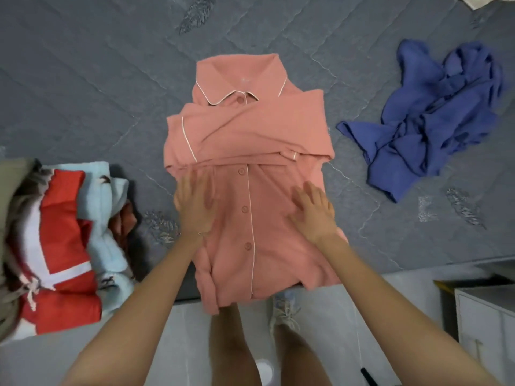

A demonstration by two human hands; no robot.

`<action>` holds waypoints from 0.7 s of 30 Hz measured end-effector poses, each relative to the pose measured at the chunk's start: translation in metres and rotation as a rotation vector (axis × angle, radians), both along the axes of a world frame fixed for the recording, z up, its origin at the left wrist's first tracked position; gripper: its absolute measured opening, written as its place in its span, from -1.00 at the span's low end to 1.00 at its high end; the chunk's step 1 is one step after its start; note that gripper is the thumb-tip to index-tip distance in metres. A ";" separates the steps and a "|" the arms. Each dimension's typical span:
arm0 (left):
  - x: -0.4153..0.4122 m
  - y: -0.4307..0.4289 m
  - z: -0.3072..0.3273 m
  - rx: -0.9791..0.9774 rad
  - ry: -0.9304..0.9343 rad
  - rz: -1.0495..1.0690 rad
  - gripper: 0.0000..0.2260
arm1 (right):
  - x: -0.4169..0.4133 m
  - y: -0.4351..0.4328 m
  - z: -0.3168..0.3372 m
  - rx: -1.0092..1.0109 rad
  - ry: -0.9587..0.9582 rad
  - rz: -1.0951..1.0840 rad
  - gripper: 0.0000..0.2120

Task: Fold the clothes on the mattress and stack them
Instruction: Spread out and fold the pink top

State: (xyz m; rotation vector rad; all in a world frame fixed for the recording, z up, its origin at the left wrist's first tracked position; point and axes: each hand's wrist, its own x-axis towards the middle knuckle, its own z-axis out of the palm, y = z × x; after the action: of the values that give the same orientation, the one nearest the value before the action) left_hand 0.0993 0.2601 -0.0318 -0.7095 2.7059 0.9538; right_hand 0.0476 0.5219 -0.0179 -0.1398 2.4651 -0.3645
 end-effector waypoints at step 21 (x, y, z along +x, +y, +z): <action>0.187 0.058 -0.015 0.155 -0.217 0.548 -0.71 | 0.112 0.098 -0.024 -0.183 -0.112 -0.532 -0.08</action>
State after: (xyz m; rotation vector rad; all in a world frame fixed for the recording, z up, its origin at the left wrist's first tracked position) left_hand 0.2864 0.3182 -0.0465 -1.4668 2.2544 1.0996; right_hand 0.1596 0.6194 -0.0414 0.4579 2.3248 -0.8004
